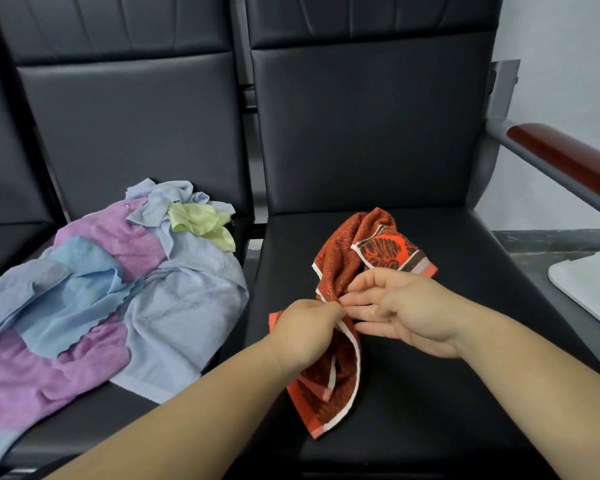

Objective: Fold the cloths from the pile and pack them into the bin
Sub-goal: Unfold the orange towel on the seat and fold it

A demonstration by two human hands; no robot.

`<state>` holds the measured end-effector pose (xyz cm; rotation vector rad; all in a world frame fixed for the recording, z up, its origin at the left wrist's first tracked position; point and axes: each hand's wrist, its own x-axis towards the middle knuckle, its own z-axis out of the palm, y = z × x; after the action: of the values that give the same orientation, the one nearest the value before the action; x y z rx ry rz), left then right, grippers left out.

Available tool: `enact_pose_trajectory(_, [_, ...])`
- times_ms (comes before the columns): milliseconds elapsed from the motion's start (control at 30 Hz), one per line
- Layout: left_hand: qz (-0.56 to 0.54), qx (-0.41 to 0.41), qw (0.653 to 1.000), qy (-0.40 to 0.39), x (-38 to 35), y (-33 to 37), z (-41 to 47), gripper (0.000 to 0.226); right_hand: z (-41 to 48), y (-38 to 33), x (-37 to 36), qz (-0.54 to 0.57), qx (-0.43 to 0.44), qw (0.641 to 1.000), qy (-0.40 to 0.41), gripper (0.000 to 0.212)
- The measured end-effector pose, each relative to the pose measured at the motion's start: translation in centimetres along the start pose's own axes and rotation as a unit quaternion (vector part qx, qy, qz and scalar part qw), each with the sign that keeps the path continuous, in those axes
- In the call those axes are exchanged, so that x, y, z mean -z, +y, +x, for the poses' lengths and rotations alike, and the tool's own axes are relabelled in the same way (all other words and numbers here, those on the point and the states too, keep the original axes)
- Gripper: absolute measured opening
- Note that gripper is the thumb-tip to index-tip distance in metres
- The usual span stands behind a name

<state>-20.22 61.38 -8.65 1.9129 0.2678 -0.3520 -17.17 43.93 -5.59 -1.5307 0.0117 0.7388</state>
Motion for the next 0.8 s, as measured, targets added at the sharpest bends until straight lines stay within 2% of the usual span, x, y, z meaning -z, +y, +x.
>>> enact_pose_trajectory(133, [-0.048,-0.009,0.997,0.057,0.3,0.8,-0.1,0.019,-0.1,-0.2,0.0,-0.016,0.004,1.0,0.007,0.051])
enact_pose_trajectory(200, [-0.136,-0.002,0.988,0.067,0.9,1.7,-0.3,0.027,-0.3,0.1,0.1,-0.082,0.012,0.997,-0.008,0.049])
enact_pose_trajectory(267, [-0.258,0.01,0.965,0.045,1.8,2.5,-0.2,0.021,-0.5,0.3,0.1,-0.157,0.025,0.986,-0.05,0.061])
enact_pose_trajectory(300, [-0.302,0.023,0.952,0.037,2.4,2.8,0.0,0.032,-0.5,0.4,-0.1,-0.182,0.031,0.981,-0.063,0.071])
enact_pose_trajectory(333, [-0.333,0.038,0.942,0.033,2.9,3.0,0.1,0.046,-0.4,0.5,-0.4,-0.2,0.04,0.977,-0.06,0.08])
enact_pose_trajectory(400, [-0.373,0.059,0.925,0.032,3.6,3.1,0.4,0.05,0.2,0.8,-0.9,-0.224,0.061,0.973,-0.018,0.085])
enact_pose_trajectory(500, [-0.41,0.068,0.909,0.043,4.4,3.3,0.5,0.04,1.2,1.5,-1.5,-0.233,0.078,0.969,0.038,0.07])
enact_pose_trajectory(633, [-0.413,0.092,0.903,0.072,5.3,3.6,0.3,0.037,1.3,1.7,-1.6,-0.281,0.104,0.953,0.051,0.007])
enact_pose_trajectory(700, [-0.401,0.11,0.904,0.102,5.9,3.3,0.4,0.037,1.0,0.9,-1.5,-0.256,0.118,0.958,0.056,0.007])
enact_pose_trajectory(800, [-0.341,0.094,0.927,0.123,6.3,2.9,0.0,0.028,0.5,-0.3,-1.0,-0.201,0.124,0.97,0.063,0.009])
